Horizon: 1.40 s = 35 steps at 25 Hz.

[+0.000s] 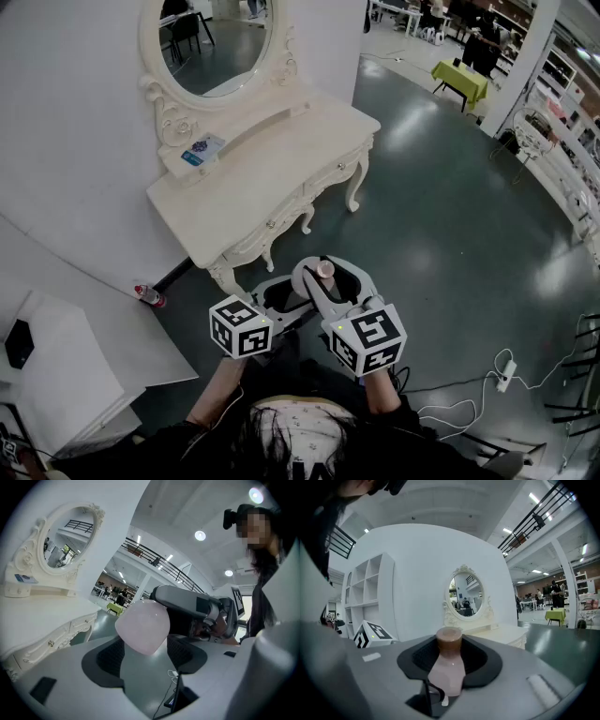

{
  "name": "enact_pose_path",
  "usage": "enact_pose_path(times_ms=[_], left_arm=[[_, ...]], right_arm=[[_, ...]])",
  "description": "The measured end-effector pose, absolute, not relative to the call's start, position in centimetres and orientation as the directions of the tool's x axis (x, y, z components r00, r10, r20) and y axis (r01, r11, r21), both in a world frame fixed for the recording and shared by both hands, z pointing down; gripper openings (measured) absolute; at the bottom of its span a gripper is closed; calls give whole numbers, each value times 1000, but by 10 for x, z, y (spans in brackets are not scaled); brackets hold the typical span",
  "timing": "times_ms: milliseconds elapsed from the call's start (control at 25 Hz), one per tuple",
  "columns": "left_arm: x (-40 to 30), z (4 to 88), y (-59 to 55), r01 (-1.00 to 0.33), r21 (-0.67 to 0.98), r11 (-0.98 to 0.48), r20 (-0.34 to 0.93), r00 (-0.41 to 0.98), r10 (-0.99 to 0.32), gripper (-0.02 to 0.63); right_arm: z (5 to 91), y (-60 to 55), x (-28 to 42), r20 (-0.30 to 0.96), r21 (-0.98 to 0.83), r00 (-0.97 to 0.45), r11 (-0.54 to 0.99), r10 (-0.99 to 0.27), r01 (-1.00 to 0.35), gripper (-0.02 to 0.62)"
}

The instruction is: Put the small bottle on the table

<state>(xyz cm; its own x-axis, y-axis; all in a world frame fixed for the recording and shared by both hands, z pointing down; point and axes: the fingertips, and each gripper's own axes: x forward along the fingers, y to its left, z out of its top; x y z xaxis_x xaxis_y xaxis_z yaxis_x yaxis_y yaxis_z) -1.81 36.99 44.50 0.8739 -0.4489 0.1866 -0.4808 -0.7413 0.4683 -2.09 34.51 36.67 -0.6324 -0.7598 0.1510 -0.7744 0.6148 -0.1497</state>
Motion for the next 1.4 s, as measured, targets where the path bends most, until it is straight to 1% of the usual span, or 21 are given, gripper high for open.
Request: enact_pose_path(times_ms=[840, 1160, 1400], left_arm=[[-10, 455, 364, -520, 476, -709, 228, 852, -472, 267], [-3, 460, 329, -513, 490, -705, 237, 857, -458, 267], [4, 467, 274, -485, 509, -711, 228, 873, -432, 267]], right_arm=[[376, 337, -12, 156, -185, -667, 642, -728, -744, 144], [383, 301, -4, 165, -195, -665, 637, -729, -746, 144], [390, 244, 2, 183, -198, -645, 615, -742, -763, 144]])
